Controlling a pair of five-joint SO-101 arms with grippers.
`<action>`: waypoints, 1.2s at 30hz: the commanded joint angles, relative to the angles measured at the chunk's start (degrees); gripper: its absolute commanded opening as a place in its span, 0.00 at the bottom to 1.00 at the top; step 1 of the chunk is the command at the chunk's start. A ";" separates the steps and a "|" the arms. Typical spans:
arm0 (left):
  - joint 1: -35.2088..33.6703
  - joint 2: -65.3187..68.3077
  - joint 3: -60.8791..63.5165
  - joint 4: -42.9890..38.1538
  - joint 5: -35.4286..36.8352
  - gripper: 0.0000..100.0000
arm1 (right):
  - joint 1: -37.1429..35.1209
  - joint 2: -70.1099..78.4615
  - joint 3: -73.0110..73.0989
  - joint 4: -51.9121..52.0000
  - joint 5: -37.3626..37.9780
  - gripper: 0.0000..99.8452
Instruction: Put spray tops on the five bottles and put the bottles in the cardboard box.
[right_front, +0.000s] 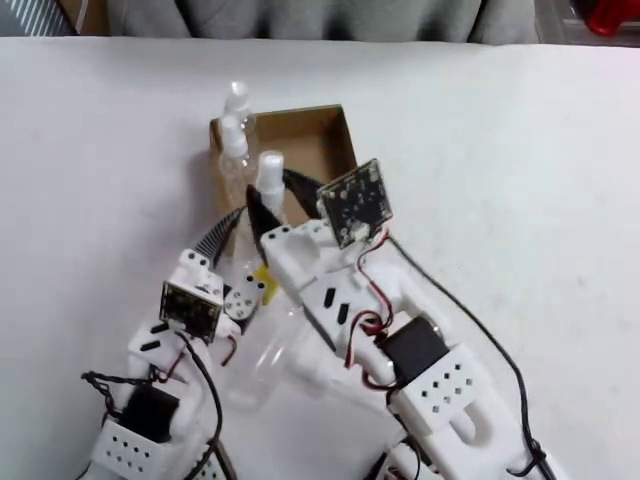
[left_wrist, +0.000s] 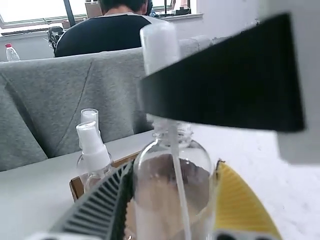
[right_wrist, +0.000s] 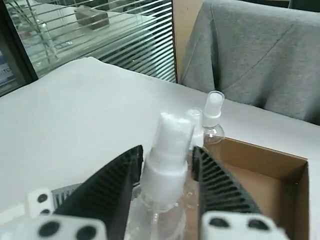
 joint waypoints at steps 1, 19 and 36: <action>-0.66 -1.01 -0.09 -0.26 -0.62 0.02 | -3.21 -1.27 -3.34 0.48 -2.20 0.22; -0.66 -1.01 -0.09 -0.18 -0.62 0.02 | -4.70 -7.16 -24.70 20.35 -2.02 0.16; -0.66 -1.01 -0.09 1.76 -0.62 0.02 | 4.70 9.36 -24.79 7.34 -2.02 0.02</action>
